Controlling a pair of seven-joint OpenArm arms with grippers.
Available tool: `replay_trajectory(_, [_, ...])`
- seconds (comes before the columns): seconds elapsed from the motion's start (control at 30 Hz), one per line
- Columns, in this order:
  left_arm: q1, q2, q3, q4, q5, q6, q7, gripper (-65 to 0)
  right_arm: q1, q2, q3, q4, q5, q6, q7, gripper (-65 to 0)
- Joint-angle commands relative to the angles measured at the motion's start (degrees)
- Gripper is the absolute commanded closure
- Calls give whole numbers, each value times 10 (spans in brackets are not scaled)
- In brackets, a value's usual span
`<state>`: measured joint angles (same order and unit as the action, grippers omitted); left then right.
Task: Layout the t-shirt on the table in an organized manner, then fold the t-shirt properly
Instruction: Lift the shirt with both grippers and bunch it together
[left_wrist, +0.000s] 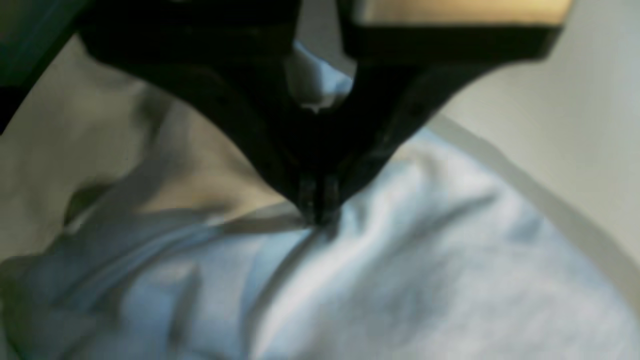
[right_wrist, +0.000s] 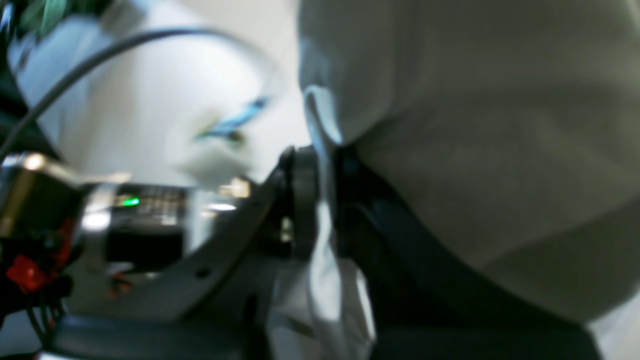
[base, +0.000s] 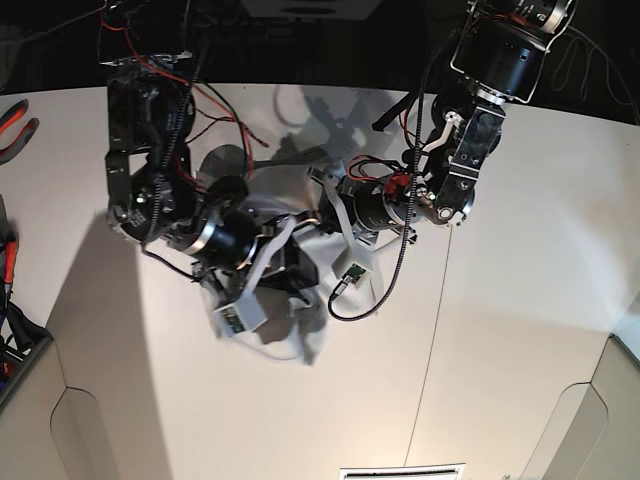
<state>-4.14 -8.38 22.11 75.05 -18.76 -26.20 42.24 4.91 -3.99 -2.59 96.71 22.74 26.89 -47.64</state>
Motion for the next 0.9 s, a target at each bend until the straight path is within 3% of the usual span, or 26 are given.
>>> replay_trajectory(0.0, [-2,2,2,10,-3,-19,17,0,11,-5,-12,8,-1,-17,16,0])
replay_trajectory(0.17, [-1,-4,-18,54,-21,-19,19,0,11,-6,-45,5,-68,-75,29,0])
replay_trajectory(0.4, [-1,-4,-89,112,-89,-19,33,0,10,-6,-45,5,-91,-92,28,0])
replay_trajectory(0.63, [-1,-4,-147,156,-91,-19,57,0,10,-7,-51,-11,-93,-92,25,0])
replay_trajectory(0.87, [-2,-4,-173,156,-92,-19,58,0,11,-7,-107,-94,-110,-113,22,0])
